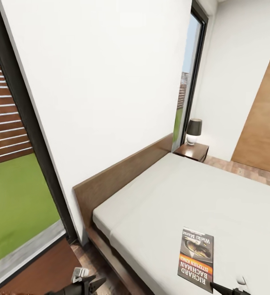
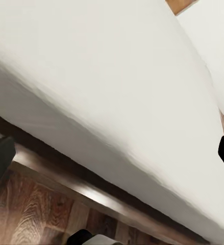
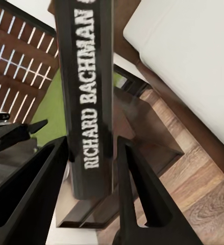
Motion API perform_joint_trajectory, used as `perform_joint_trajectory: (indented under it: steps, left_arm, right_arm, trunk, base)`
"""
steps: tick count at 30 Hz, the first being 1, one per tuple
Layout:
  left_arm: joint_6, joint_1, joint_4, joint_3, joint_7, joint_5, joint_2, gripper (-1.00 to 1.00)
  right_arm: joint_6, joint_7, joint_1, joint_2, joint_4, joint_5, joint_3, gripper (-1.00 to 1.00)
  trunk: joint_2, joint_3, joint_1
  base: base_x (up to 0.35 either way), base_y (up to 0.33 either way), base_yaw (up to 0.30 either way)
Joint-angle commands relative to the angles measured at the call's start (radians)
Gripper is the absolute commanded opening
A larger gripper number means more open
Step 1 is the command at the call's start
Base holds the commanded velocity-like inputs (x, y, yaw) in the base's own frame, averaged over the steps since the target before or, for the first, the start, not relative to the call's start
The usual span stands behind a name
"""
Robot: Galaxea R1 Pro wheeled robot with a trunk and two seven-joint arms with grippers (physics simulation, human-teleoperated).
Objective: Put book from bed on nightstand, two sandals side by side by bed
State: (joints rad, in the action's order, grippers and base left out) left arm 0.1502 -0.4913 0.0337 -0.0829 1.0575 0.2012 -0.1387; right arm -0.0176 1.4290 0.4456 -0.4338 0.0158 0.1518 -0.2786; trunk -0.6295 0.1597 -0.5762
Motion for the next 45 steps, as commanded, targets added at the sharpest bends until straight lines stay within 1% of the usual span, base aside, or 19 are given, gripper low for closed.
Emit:
perform_joint_trajectory:
  steps: [1, 45]
  left_arm:
    - [0.005, -0.001, -0.001, -0.008, 0.002, -0.006, 0.000, 1.00]
    - [0.005, -0.001, -0.001, -0.008, 0.002, -0.006, 0.001, 1.00]
  right_arm:
    - [-0.002, 0.002, 0.001, 0.000, 0.000, 0.006, -0.002, -1.00]
    - [-0.002, 0.002, 0.001, 0.000, 0.000, 0.006, -0.002, -1.00]
  trunk:
    - [-0.002, 0.002, 0.000]
    - [-0.002, 0.002, 0.000]
  base:
    - [0.000, 0.000, 0.200]
    - [0.000, 0.000, 0.201]
